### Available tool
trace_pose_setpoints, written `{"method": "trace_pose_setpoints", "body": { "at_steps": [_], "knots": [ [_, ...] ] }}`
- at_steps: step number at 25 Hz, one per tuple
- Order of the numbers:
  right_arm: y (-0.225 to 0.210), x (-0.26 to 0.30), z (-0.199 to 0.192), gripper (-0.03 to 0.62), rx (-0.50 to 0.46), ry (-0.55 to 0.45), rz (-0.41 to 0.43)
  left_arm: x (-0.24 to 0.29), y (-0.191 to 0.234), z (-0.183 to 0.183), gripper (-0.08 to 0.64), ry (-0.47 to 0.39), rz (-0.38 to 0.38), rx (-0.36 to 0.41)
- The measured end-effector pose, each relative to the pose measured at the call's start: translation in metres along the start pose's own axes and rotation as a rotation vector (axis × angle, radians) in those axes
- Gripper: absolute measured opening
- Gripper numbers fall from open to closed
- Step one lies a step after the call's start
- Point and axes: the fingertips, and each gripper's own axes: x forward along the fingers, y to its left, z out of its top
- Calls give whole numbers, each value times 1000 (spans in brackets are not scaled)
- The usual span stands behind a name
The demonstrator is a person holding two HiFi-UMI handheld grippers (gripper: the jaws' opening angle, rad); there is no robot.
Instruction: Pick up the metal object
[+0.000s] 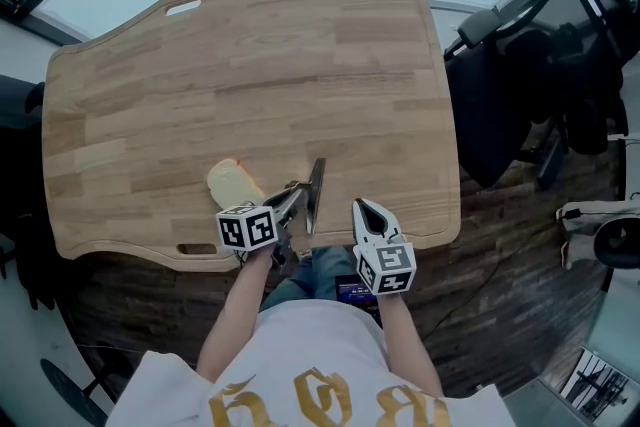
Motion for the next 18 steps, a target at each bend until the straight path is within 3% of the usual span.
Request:
{"method": "trace_pose_setpoints", "body": {
  "at_steps": [6,18],
  "knots": [
    [-1,-4,10,11,-11,-30,-18,0,-5,0,40,4,8,57],
    [5,-18,41,11,-67,-106,-62,-23,-32,30,38,-110,-71,32]
  ]
}}
